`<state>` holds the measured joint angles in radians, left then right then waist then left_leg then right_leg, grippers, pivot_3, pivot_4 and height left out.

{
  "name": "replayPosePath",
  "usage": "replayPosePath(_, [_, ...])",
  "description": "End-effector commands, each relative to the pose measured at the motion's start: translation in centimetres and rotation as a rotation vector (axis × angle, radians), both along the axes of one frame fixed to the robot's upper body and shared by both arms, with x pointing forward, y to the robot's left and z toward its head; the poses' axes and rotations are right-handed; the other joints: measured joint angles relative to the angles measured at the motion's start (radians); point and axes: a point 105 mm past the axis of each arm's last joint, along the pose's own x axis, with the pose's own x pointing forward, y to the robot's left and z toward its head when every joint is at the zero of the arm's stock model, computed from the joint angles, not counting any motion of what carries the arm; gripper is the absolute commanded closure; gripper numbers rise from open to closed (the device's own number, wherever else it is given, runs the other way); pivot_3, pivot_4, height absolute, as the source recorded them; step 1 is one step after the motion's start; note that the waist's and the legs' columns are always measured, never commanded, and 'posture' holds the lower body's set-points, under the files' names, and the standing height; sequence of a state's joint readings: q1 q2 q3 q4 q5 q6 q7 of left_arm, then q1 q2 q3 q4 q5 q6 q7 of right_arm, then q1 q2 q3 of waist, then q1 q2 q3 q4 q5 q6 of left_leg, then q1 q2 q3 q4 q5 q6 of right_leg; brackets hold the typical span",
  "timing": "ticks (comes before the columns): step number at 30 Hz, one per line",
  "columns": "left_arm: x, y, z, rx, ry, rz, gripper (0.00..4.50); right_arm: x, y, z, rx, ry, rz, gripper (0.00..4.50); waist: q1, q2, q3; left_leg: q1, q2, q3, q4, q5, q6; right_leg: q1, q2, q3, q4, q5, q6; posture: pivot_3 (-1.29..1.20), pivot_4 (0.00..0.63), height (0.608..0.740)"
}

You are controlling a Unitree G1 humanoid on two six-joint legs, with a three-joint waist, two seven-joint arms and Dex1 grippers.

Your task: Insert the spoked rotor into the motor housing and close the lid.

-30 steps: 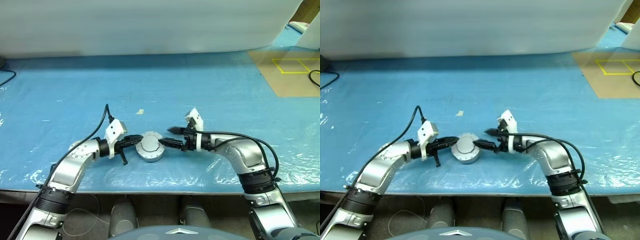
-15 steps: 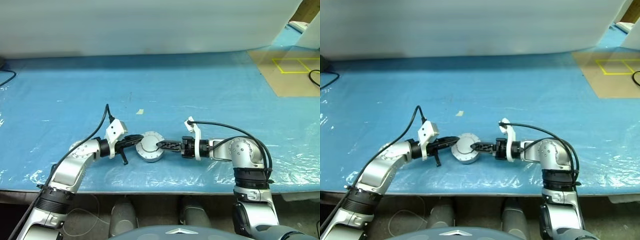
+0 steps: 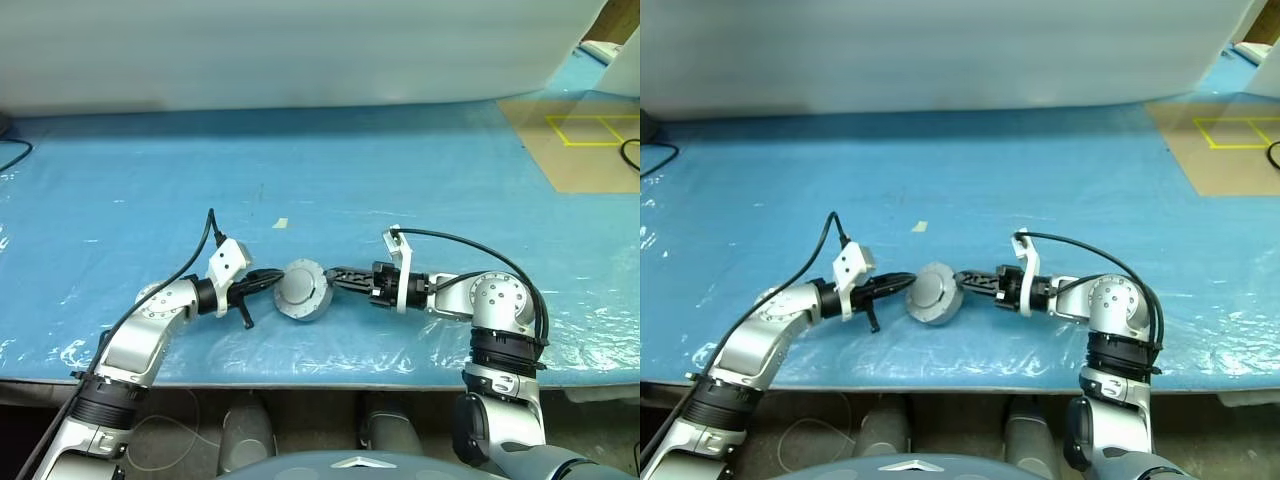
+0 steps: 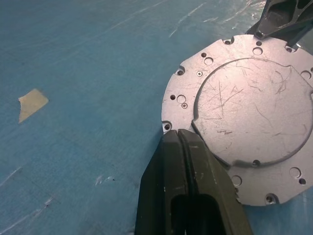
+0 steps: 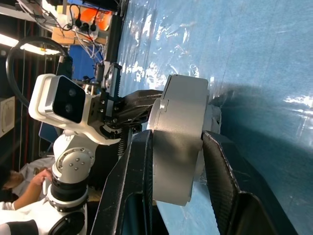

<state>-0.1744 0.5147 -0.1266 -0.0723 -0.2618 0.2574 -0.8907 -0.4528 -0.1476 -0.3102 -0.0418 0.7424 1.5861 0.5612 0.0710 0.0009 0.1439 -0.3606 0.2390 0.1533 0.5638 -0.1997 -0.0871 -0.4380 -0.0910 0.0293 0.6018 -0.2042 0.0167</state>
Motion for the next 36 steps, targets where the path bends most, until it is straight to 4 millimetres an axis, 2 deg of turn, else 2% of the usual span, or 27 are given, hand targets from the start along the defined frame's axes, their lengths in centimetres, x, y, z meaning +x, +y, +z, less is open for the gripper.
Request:
replayPosePath(1, [-0.6,-0.4,-1.6,0.028,0.053,-0.02,4.5,-0.6,1.0,-0.1,-0.044,-0.046,0.056,3.37,-0.001,0.0,0.0,0.0,0.0,0.0,0.0,0.0,0.0,0.0,0.0,0.0,0.0,0.0,0.0,0.0,0.15,0.74])
replayPosePath(14, [-0.5,-0.5,-1.7,0.026,0.051,-0.016,4.5,-2.4,1.0,-2.3,-0.166,-0.07,0.171,3.37,-0.009,0.001,-0.002,0.009,0.0,0.001,-0.004,0.0,0.0,0.005,0.001,0.002,0.0,-0.003,0.005,0.0,0.15,0.74])
replayPosePath(21, [-0.4,-0.5,-1.7,0.027,0.047,-0.015,4.5,-1.6,1.0,-2.1,-0.15,-0.083,0.14,1.05,-0.022,0.001,-0.002,0.007,0.0,0.001,-0.003,0.0,0.0,0.002,0.001,0.002,0.0,-0.001,0.0,0.0,0.15,0.74])
replayPosePath(26, [-0.3,-0.5,-1.7,0.026,0.044,-0.015,4.5,-1.1,1.1,-1.9,-0.125,-0.06,0.106,1.05,-0.022,0.001,-0.002,0.006,0.0,0.001,-0.003,0.0,0.0,0.002,0.001,0.002,0.0,-0.001,-0.001,0.0,0.15,0.74])
replayPosePath(29, [-0.3,-0.5,-1.7,0.026,0.042,-0.014,4.5,-0.8,1.1,-1.9,-0.108,-0.048,0.09,1.62,-0.024,0.001,-0.002,0.007,0.0,0.001,-0.003,0.0,0.0,0.002,0.001,0.002,0.0,-0.001,-0.001,0.0,0.15,0.74])
replayPosePath(34, [-0.1,-0.5,-1.5,0.016,0.027,0.0,4.5,-1.0,1.1,-1.9,-0.108,-0.04,0.095,3.07,-0.025,0.002,-0.002,0.008,0.0,0.001,-0.003,0.0,0.0,0.003,0.001,0.002,0.001,-0.001,-0.001,0.0,0.15,0.74])
replayPosePath(36, [0.4,-0.4,-0.8,-0.034,0.018,0.038,4.5,-1.1,1.1,-1.9,-0.111,-0.039,0.098,3.2,-0.024,0.003,-0.002,0.008,0.0,0.001,-0.003,0.0,0.0,0.003,0.001,0.002,0.001,-0.002,0.0,0.0,0.15,0.74])
